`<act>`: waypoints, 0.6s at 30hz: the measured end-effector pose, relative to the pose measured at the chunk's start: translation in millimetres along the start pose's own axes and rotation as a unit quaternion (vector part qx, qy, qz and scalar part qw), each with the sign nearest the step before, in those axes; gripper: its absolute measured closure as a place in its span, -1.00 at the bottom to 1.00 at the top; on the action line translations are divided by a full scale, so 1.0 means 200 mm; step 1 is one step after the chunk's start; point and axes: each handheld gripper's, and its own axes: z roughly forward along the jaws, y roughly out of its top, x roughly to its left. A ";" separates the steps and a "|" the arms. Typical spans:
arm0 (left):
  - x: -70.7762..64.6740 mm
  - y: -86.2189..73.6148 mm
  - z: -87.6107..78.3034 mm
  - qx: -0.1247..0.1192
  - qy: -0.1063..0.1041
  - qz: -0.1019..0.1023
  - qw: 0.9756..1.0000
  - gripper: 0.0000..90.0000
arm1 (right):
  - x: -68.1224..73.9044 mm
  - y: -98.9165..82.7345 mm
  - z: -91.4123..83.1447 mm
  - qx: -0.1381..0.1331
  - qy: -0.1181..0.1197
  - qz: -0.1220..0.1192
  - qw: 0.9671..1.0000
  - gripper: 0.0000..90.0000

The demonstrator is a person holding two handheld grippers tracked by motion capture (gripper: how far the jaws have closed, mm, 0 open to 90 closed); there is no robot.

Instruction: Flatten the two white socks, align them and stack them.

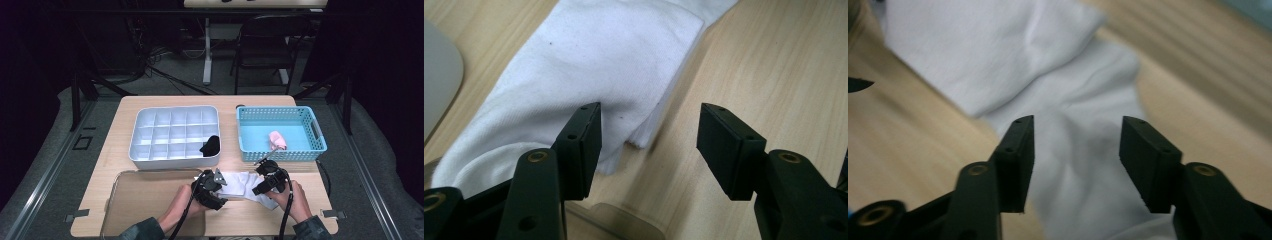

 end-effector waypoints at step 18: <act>0.05 -0.02 0.04 -0.027 0.047 -0.014 0.998 0.85 | 0.00 0.04 0.09 -0.008 -0.059 -0.050 0.997 0.86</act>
